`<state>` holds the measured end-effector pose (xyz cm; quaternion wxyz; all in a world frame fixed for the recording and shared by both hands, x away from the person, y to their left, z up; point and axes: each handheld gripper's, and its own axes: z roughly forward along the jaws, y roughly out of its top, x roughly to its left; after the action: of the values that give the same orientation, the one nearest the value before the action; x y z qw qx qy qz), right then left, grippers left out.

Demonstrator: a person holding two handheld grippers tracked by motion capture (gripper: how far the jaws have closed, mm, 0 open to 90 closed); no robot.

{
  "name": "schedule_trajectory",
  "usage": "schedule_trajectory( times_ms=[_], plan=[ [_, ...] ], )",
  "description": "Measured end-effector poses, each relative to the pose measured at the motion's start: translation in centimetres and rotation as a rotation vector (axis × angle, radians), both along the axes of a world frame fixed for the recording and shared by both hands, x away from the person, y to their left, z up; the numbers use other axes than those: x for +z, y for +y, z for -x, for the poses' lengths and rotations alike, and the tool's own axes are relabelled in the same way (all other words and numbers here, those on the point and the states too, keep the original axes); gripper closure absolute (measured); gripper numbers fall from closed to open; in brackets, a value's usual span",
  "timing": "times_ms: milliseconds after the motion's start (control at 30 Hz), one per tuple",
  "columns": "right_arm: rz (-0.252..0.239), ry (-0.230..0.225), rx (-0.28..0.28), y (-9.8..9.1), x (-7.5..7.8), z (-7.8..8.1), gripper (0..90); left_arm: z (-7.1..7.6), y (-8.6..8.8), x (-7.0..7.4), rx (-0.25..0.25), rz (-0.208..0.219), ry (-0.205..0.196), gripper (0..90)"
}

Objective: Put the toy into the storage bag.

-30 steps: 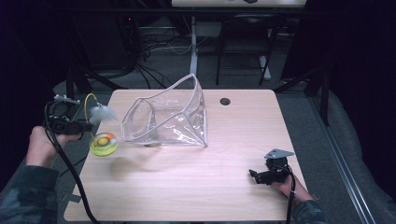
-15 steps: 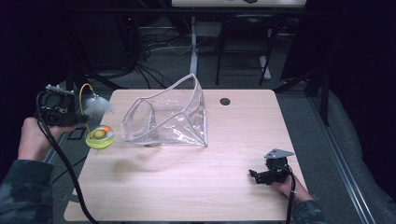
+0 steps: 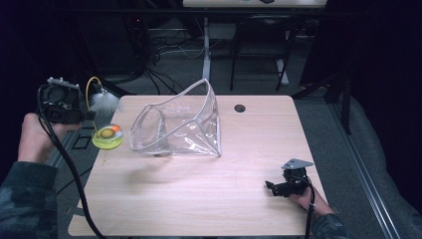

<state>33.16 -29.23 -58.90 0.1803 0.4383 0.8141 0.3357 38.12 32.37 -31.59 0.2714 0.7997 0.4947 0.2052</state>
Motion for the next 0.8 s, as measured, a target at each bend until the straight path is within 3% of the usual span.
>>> schedule_trajectory(
  times_ms=[300, 800],
  plan=[
    [0.000, -0.001, 0.000, 0.0, 0.0, 0.0, 0.0, -0.7, -1.4, 1.9, -0.032, -0.004, -0.042, 88.1],
    [-0.001, -0.001, 0.000, 0.0, 0.0, 0.0, 0.0, -2.2, -4.7, 3.1, -0.108, -0.010, -0.053, 88.0]
  ],
)
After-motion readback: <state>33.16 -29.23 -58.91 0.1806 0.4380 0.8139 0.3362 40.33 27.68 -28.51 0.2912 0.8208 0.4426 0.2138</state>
